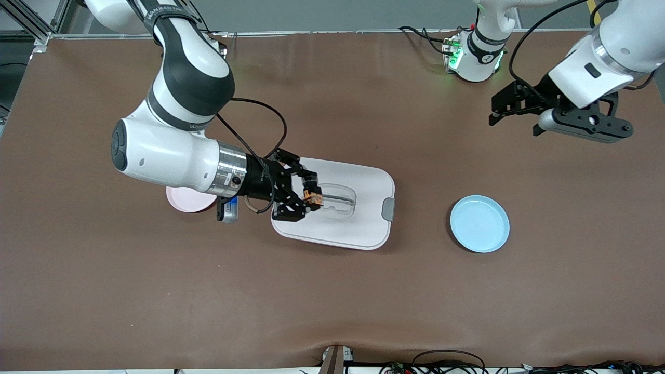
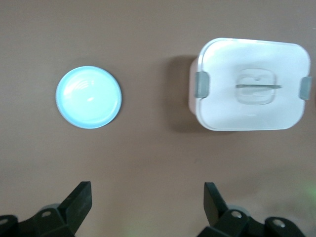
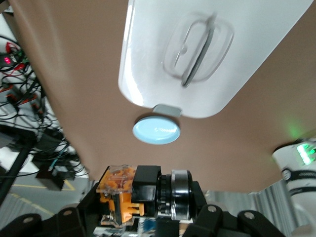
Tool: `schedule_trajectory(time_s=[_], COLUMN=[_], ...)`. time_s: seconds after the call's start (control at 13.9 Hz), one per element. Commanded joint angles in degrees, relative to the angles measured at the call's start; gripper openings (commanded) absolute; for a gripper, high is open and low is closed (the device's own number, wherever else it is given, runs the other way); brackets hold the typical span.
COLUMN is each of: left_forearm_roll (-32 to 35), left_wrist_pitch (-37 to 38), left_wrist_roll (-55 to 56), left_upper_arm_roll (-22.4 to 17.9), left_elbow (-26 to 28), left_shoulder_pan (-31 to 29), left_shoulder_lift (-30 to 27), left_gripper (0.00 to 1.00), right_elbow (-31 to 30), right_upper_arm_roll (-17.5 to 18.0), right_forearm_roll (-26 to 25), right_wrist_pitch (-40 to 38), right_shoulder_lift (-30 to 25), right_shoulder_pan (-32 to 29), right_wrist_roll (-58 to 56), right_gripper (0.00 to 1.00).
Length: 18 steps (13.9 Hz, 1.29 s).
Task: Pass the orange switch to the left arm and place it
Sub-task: 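Hold the switch above the box while the left gripper reaches it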
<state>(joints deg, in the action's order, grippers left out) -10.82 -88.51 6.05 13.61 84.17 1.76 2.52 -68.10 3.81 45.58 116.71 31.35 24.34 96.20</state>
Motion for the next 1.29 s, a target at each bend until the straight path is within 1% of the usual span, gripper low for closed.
schedule_trajectory(time_s=[0.0, 0.22, 0.29, 0.43, 0.65, 0.79, 0.86, 1.22], left_forearm_roll=[-0.78, -1.05, -1.74, -2.1, -2.19, -3.5, -4.47, -5.79], left_wrist_pitch=[-2.0, -9.99, -10.8, -10.81, -11.25, -11.33, -11.86, -18.0], left_wrist_roll=[1.32, 7.73, 10.01, 13.01, 16.26, 16.36, 16.01, 15.14], left_upper_arm_roll=[0.98, 1.07, 1.07, 1.07, 1.24, 1.24, 1.16, 1.07], left_elbow=[-5.06, -5.24, -5.59, -8.04, -8.67, -8.67, -8.67, -8.58], left_shoulder_pan=[2.01, 5.61, 7.1, 9.04, 10.63, 10.55, 10.54, 11.69], left_shoulder_lift=[4.24, 6.27, 7.32, 9.08, 9.52, 9.44, 9.44, 9.87], left_gripper=[1.0, 1.0, 1.0, 1.0, 1.0, 1.0, 1.0, 1.0], right_elbow=[4.2, 4.64, 4.64, 4.73, 6.39, 8.59, 8.68, 9.39], right_upper_arm_roll=[0.06, 0.06, 0.06, 0.06, 0.06, -0.03, -0.03, 0.15], right_forearm_roll=[3.63, 5.31, 5.31, 5.31, 5.31, 5.22, 5.22, 5.22], right_wrist_pitch=[3.42, 7.74, 9.14, 12.65, 16.62, 16.98, 16.98, 19.61], right_shoulder_lift=[1.35, 1.35, 1.35, 1.52, 3.54, 5.39, 5.57, 5.57], right_shoulder_pan=[1.67, 3.86, 4.83, 6.5, 8.7, 9.58, 9.84, 11.08], right_wrist_roll=[4.86, 7.94, 9.08, 11.2, 12.34, 13.49, 13.49, 13.49], right_gripper=[0.0, 0.0, 0.0, 0.0, 0.0, 0.0, 0.0, 0.0])
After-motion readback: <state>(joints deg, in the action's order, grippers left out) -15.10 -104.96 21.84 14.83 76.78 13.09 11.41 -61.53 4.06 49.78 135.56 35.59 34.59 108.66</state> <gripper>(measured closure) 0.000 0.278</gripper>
